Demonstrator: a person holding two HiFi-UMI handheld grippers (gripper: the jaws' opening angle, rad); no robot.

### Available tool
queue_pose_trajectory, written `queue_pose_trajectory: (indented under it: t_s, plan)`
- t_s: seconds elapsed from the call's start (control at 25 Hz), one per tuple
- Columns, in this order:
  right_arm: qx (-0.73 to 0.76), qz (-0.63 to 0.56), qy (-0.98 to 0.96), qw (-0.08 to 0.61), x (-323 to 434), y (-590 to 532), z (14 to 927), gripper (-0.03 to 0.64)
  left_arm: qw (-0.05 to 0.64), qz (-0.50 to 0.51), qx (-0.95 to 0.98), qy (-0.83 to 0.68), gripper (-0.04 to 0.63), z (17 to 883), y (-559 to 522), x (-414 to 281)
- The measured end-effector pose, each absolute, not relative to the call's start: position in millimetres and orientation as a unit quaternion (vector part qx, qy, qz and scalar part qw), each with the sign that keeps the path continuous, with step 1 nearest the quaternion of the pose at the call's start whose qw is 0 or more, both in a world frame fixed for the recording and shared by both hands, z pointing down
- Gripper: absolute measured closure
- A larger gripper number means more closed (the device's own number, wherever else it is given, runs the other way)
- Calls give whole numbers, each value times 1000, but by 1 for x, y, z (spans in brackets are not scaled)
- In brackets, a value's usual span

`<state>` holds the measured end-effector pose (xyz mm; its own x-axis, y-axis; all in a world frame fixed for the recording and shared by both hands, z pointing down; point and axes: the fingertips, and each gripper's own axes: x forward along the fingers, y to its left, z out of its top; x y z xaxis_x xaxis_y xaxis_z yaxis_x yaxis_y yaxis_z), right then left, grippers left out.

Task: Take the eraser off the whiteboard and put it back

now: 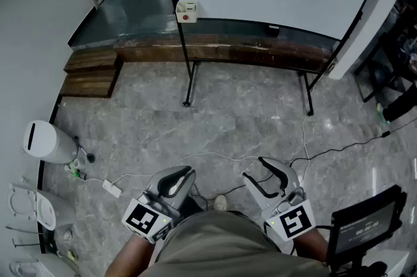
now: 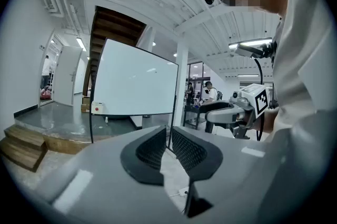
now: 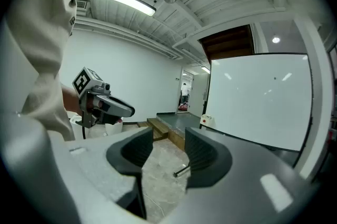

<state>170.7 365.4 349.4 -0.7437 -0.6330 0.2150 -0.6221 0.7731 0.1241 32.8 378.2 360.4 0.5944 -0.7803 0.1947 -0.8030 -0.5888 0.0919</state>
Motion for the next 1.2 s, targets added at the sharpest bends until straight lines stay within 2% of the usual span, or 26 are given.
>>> queue_pose_trajectory:
  t_s: [0.8,0.88,1.04,1.2]
  plan:
    - [332,-15,-934,135,153,348,354,426,86,51,886,-453,552,357,365,15]
    - [337,-12,-932,136,148,339,355,460,89,53,884,-456,552,360,360,7]
    - [350,-8,-927,136,141,322,359,599,89,57,877,-469,556,358,347,-8]
    - [348,-10,-925,150,123,305,360,614,91,47,874,-475,588,359,334,-30]
